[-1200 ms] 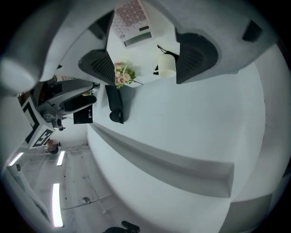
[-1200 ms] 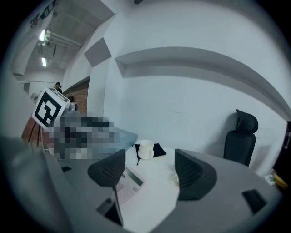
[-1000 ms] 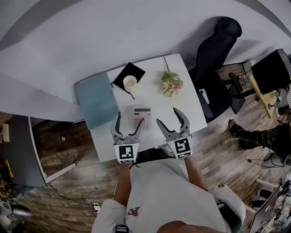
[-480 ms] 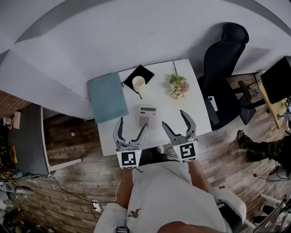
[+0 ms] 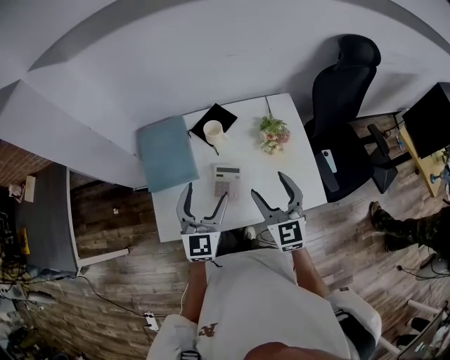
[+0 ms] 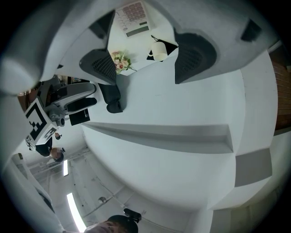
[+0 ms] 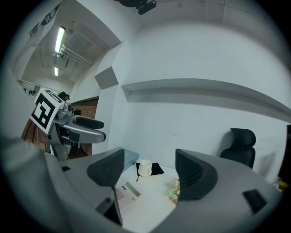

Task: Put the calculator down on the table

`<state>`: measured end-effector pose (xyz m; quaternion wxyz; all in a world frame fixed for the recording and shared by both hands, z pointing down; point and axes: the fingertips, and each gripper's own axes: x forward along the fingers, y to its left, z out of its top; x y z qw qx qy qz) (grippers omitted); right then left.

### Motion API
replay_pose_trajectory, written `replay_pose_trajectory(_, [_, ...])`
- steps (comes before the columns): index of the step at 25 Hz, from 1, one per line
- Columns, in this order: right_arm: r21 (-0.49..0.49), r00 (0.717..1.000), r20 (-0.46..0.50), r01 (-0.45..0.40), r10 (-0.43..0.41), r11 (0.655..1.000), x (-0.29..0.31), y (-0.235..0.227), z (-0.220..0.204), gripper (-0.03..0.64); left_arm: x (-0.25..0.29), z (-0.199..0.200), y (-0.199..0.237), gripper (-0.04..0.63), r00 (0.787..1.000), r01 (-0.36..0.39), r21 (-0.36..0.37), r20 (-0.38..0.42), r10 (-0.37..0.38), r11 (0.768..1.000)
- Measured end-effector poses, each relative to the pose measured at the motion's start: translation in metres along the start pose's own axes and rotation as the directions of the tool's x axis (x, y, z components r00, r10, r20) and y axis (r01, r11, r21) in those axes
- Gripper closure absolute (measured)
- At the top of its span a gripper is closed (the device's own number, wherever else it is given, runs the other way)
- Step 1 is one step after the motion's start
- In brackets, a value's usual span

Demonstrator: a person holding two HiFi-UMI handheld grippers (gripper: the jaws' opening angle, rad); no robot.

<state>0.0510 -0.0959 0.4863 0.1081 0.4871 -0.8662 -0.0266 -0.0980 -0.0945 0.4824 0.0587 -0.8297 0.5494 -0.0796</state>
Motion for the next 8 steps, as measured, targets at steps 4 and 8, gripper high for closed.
replay_pose_trajectory(4, [-0.011,1.0,0.011,0.003,-0.002,1.0,0.0009,-0.0053,-0.0041,0.276,0.0036,-0.0016,-0.0015,0.184,1.0,0.003,-0.007,-0.006,-0.003,1.0])
replay_pose_trajectory(8, [-0.002,1.0,0.001,0.007,-0.007,1.0,0.002,-0.0103,-0.005,0.276,0.0077,-0.004,-0.0014,0.187,1.0,0.002,-0.011,-0.015,-0.002,1.0])
